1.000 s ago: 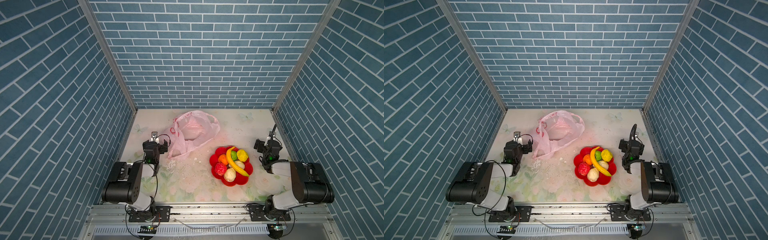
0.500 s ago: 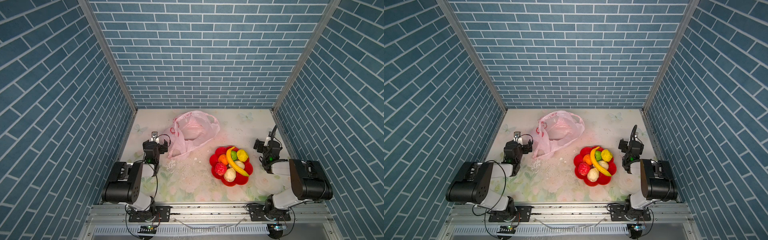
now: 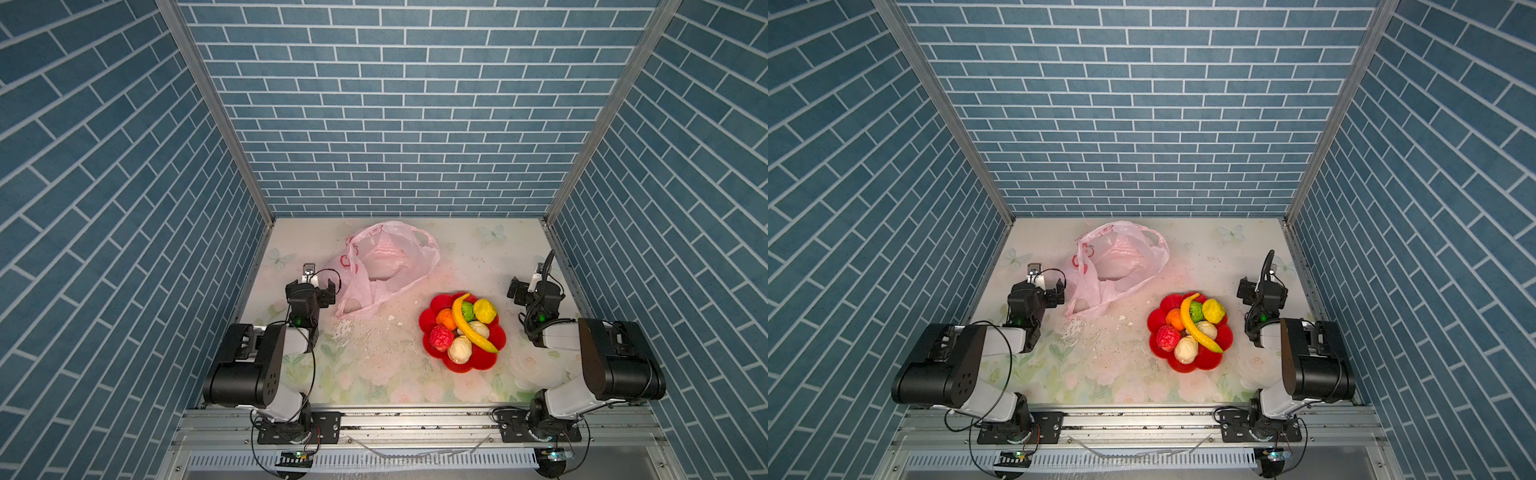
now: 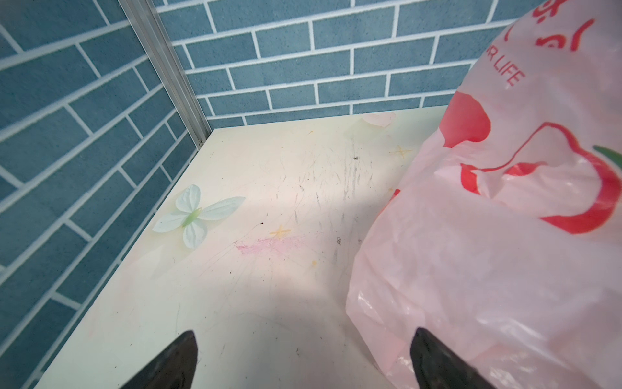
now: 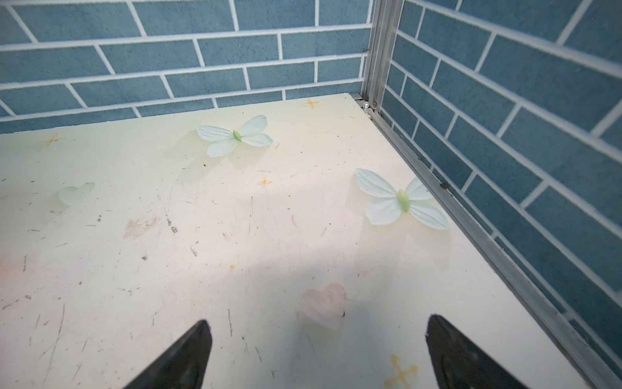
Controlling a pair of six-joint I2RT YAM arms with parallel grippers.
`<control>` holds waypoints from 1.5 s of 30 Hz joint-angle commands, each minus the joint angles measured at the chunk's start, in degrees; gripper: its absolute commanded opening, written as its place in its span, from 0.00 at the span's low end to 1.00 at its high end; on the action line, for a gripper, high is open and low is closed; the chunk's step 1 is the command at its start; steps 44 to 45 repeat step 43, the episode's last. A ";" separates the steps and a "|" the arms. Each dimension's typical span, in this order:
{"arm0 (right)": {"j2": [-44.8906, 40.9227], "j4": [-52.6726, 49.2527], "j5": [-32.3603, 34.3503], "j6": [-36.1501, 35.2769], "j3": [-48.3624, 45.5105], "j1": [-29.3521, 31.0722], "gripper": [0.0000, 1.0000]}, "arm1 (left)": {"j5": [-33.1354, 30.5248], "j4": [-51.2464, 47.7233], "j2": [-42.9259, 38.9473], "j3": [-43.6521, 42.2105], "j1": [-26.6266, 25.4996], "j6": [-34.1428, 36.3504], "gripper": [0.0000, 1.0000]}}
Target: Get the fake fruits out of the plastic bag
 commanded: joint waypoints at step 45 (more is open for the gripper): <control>0.57 1.37 -0.50 -1.80 -0.80 -0.32 0.99 | 0.22 -0.66 0.43 0.77 0.28 0.42 0.99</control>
